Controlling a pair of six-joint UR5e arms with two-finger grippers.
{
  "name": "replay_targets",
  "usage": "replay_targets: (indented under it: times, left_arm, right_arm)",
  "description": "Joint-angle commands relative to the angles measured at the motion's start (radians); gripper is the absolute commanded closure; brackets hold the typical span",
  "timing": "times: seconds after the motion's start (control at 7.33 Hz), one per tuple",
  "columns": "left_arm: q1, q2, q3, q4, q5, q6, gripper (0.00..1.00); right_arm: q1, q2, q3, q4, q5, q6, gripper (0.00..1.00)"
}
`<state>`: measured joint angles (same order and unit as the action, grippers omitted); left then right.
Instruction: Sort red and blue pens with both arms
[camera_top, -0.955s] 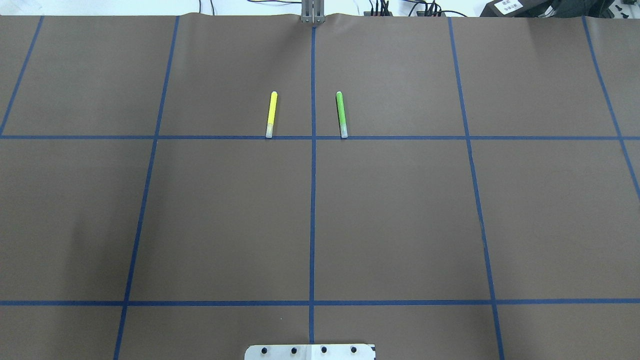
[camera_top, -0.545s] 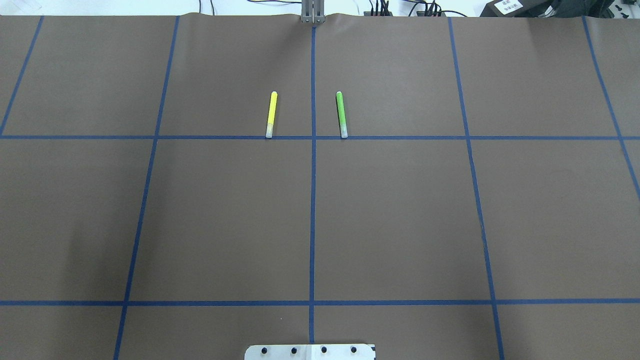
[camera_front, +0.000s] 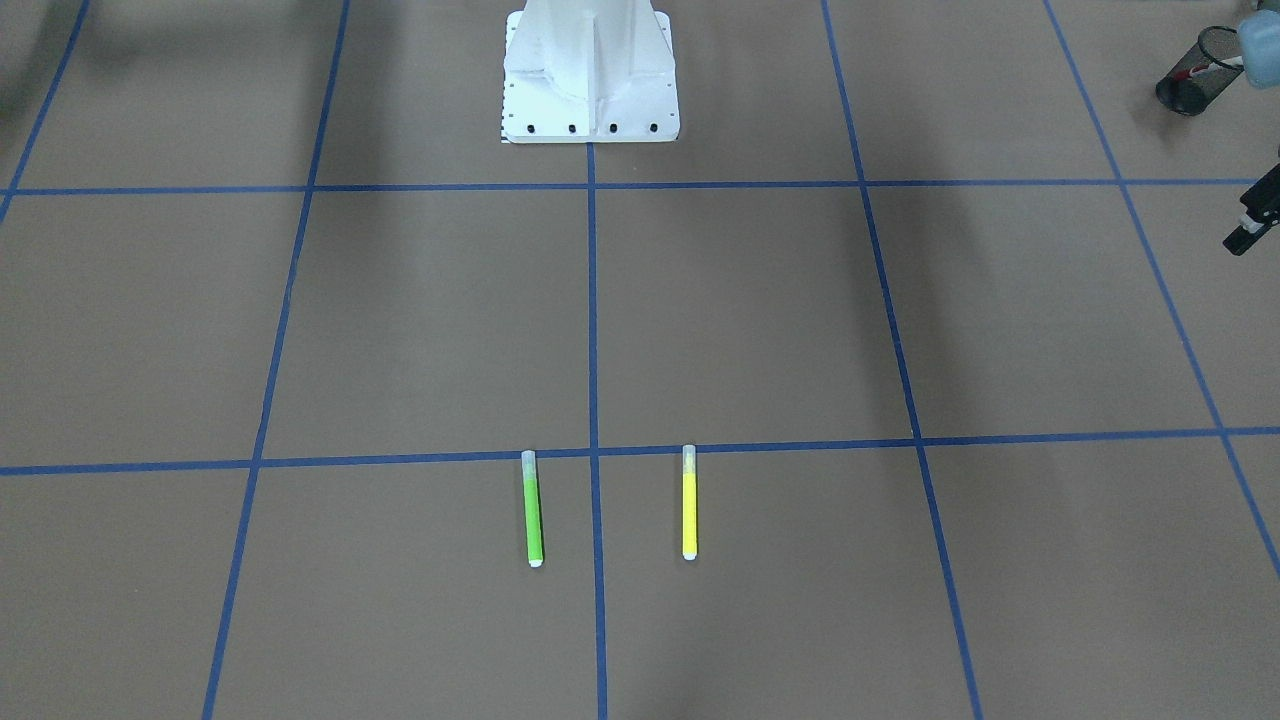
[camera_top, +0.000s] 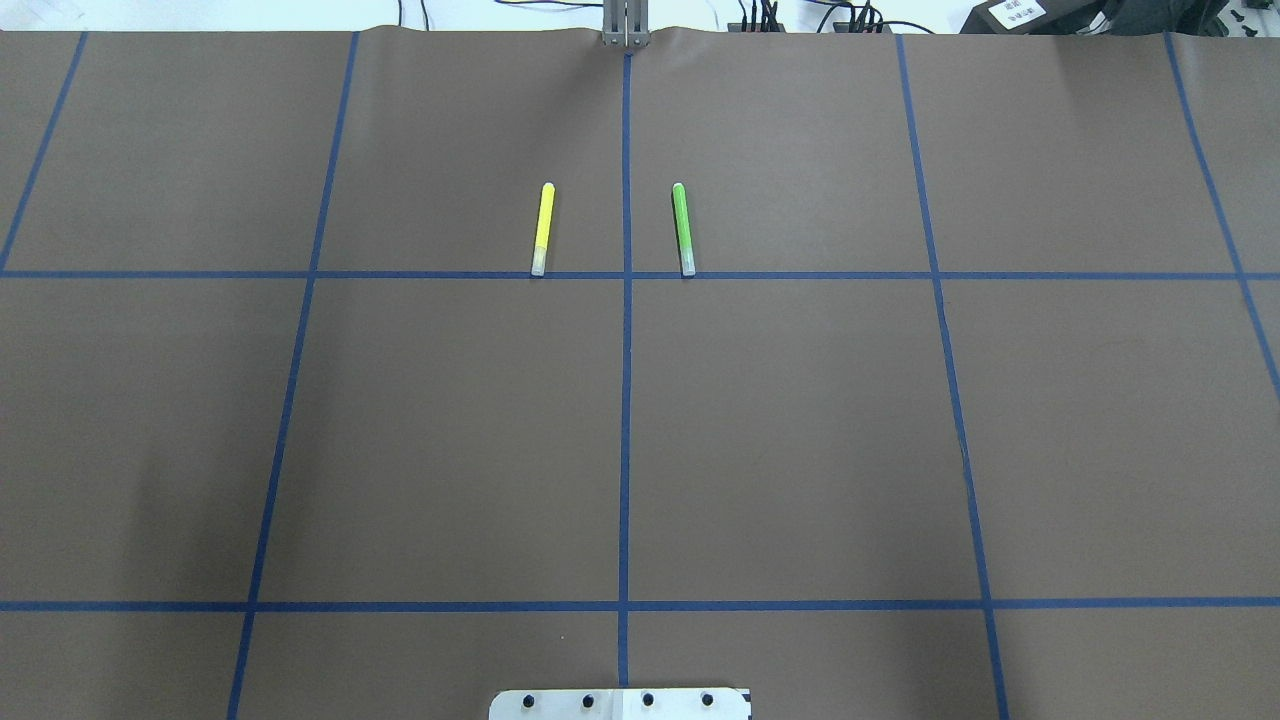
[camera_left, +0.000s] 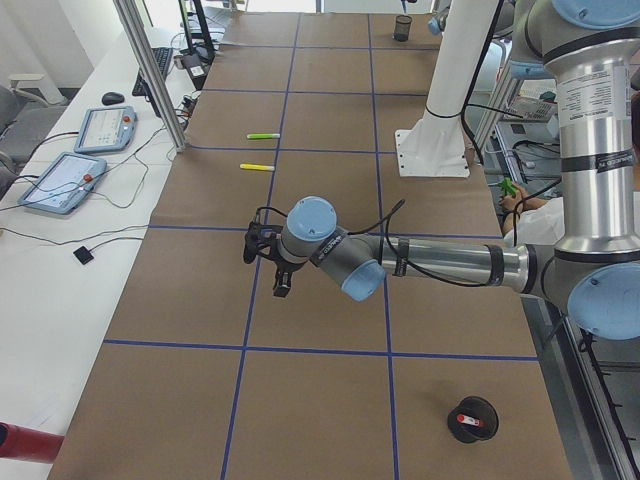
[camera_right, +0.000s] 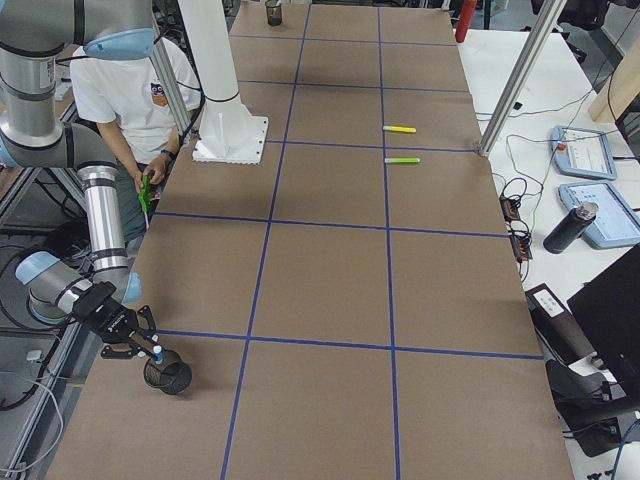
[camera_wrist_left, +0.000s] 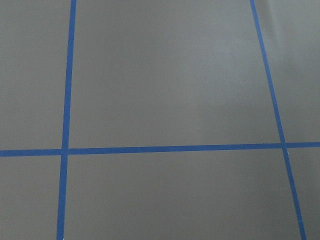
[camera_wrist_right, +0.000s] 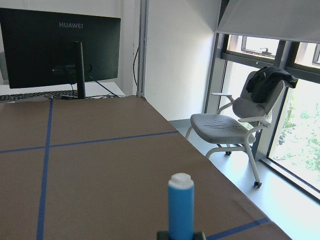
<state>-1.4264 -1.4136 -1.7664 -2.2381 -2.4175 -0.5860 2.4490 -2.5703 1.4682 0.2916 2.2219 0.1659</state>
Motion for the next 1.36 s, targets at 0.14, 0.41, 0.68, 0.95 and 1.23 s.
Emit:
replay_targets:
  times: [0.14, 0.41, 0.68, 0.95, 1.23]
  left_arm:
    - [0.0, 0.025, -0.033, 0.0, 0.0, -0.002, 0.01]
    - [0.0, 0.025, -0.038, 0.0, 0.0, -0.017, 0.01]
    - [0.0, 0.027, -0.044, 0.0, 0.002, -0.017, 0.01]
    - [0.0, 0.028, -0.05, 0.0, 0.002, -0.018, 0.01]
    - [-0.002, 0.028, -0.051, 0.0, 0.002, -0.018, 0.01]
  right_arm:
    - [0.018, 0.008, 0.003, -0.029, 0.022, -0.017, 1.0]
    - [0.027, 0.01, -0.02, -0.031, 0.03, -0.017, 1.0]
    - [0.056, 0.018, -0.057, -0.028, 0.033, -0.016, 1.0]
    - [0.056, 0.018, -0.071, -0.028, 0.033, -0.02, 1.0]
    - [0.058, 0.039, -0.104, -0.026, 0.042, -0.02, 1.0]
